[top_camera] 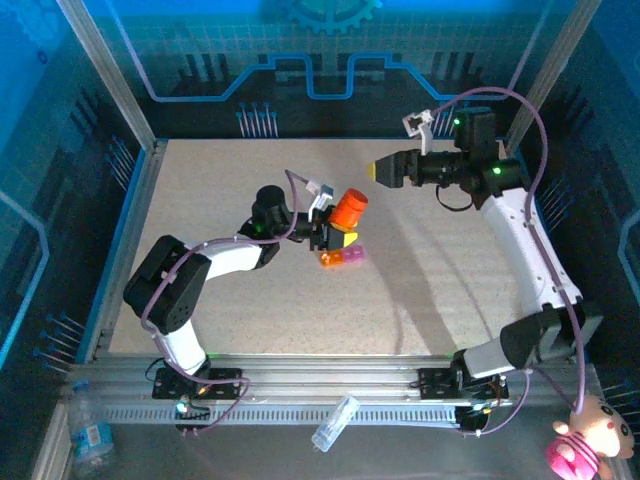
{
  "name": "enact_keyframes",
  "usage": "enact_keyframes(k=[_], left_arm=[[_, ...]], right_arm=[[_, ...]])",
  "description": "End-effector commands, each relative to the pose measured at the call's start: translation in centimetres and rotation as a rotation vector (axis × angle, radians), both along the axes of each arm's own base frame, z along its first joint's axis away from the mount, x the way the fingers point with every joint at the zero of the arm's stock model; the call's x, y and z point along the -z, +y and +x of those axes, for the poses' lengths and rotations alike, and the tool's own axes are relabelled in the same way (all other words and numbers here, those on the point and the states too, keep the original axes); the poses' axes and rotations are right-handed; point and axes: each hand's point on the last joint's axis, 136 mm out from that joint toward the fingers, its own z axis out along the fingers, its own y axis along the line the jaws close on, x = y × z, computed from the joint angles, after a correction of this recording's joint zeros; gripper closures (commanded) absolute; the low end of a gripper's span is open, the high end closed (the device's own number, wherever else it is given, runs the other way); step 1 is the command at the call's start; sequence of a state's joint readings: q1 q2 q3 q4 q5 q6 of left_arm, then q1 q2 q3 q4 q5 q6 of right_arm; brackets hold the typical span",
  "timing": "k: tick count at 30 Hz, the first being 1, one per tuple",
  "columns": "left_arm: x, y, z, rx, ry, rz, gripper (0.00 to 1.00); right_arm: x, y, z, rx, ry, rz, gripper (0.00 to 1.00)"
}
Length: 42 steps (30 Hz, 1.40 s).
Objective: Sort the pills into containers
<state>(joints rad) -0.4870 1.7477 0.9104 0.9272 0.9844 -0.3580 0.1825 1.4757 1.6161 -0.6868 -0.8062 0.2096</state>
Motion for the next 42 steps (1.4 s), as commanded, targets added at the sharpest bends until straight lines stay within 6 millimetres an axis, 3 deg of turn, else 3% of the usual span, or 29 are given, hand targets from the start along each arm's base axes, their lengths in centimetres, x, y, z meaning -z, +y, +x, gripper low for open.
enact_keyframes(k=[1,10,23,31,35,42], left_arm=[[-3.0,0.1,-0.2,0.021,-0.095,-0.048,1.00],[-3.0,0.1,-0.1,0.023,-0.088,-0.045,1.00],[-2.9,0.1,-0.2,0.021,-0.085,-0.045,1.00],[-2.9,0.1,-0.2,0.022,-0.086,-0.047,1.00],[-2.7,0.2,-0.2,0.021,-0.085,-0.045,1.00],[-2.6,0.1,0.0,0.018,-0.087,-0.048,1.00]], right_arm=[[2.0,0.7,-1.1,-0.133,0.023,-0.052,0.12],[3.7,3.1,-1.1,-0.262,0.059,-0.117,0.14],[6.4,4.2,-1.8,-0.313,0.135,-0.113,0.23],[7.6,4.5,-1.8,-0.308,0.169,-0.111,0.47],[8.1,4.3,-1.6,-0.277,0.184,-0.107,0.55],[11.0,3.5,-0.6,-0.045,0.332,-0.135,0.67]])
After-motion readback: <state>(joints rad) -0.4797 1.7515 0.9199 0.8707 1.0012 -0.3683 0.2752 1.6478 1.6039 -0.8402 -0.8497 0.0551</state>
